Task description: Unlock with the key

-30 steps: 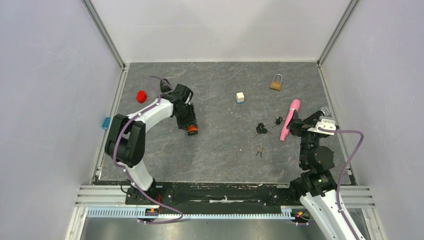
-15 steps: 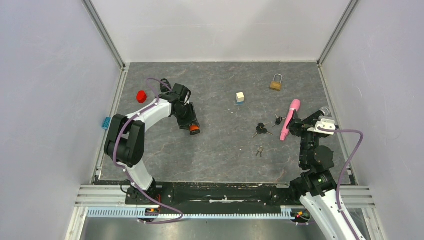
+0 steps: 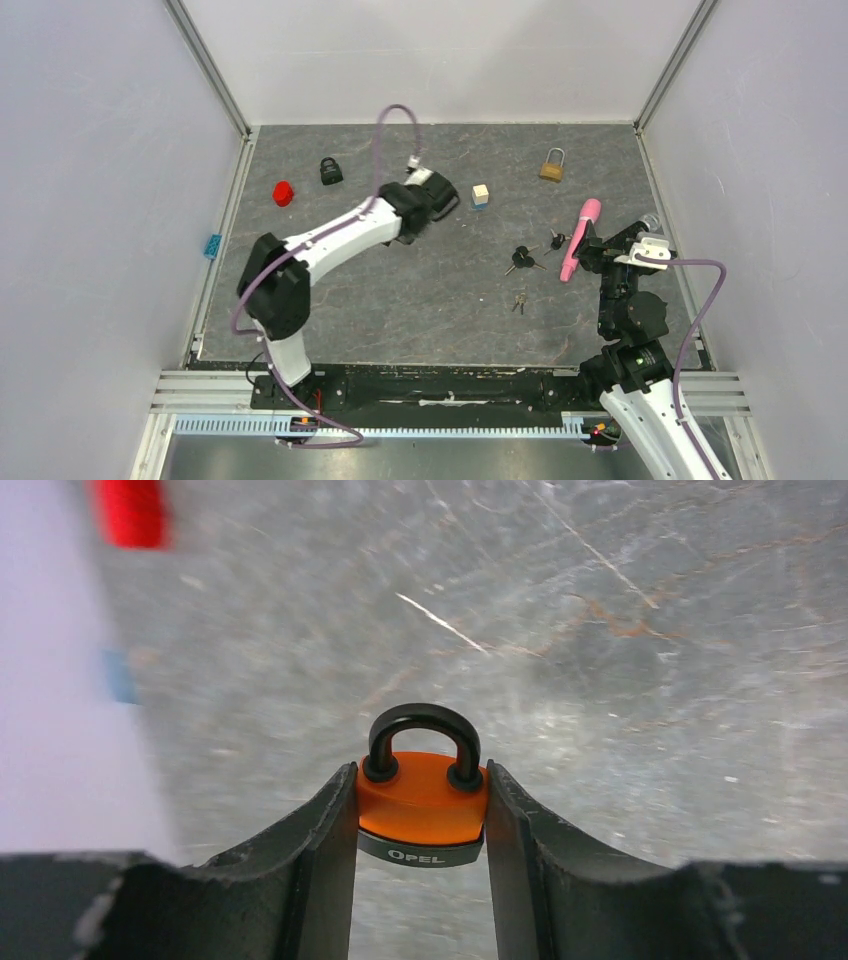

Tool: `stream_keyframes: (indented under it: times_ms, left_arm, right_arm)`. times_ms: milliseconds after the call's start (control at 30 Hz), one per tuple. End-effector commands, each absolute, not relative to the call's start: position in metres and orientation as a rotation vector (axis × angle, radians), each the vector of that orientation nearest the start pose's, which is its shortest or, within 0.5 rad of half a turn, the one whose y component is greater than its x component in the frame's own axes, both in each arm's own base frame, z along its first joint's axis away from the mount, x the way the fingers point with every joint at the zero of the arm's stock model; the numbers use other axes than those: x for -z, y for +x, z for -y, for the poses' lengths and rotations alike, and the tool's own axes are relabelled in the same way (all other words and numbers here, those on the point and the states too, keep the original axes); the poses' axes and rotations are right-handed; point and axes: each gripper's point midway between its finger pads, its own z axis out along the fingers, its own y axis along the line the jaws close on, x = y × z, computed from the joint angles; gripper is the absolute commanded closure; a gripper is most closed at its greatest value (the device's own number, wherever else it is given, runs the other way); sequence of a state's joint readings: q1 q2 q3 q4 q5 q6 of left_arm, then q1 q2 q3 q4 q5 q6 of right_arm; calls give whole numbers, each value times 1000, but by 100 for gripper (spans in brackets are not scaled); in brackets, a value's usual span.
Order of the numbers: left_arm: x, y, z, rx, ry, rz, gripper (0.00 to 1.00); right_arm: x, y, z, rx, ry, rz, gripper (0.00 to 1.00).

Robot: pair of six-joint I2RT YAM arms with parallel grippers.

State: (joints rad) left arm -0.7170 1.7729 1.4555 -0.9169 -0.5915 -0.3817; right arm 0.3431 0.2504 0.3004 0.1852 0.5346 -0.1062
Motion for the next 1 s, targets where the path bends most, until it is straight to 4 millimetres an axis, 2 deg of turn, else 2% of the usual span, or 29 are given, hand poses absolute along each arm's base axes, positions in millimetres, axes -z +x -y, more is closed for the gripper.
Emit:
stream_keyframes:
  times_ms: [0,100,200,267,400,567,833,900,967]
  left_arm:
    - [-190,340,131,-1249,578,-2080,98]
    - [-214,341,133,-1556,682,-1824,98]
    - [-219,342,140,-1647,731,-1700,98]
    - [-209,341,145,-1663,775,-1676,98]
    - [-194,339,149,-1666,801,-1695,98]
    - [-186,339,150,-1646,775,-1729,98]
    - [-163,336,141,-1622,735,-1839,98]
    - [-152,334,139,-1562,718,-1918,98]
    - [-134,331,140,-1420,720,-2038,98]
  right_arm:
    - [-277,248,9,151,151,-1334,2]
    - [-277,249,9,151,150,-1336,2]
    - [-275,250,8,149,144,-1343,2]
    - [-274,251,7,147,139,-1347,2]
    - [-272,254,1,133,112,-1363,2]
    - [-267,266,-16,91,36,-1459,2]
    - [-240,296,-64,-22,-180,-1729,2]
    - [-232,299,-73,-52,-218,-1767,2]
    - [-229,300,-78,-75,-242,-1778,2]
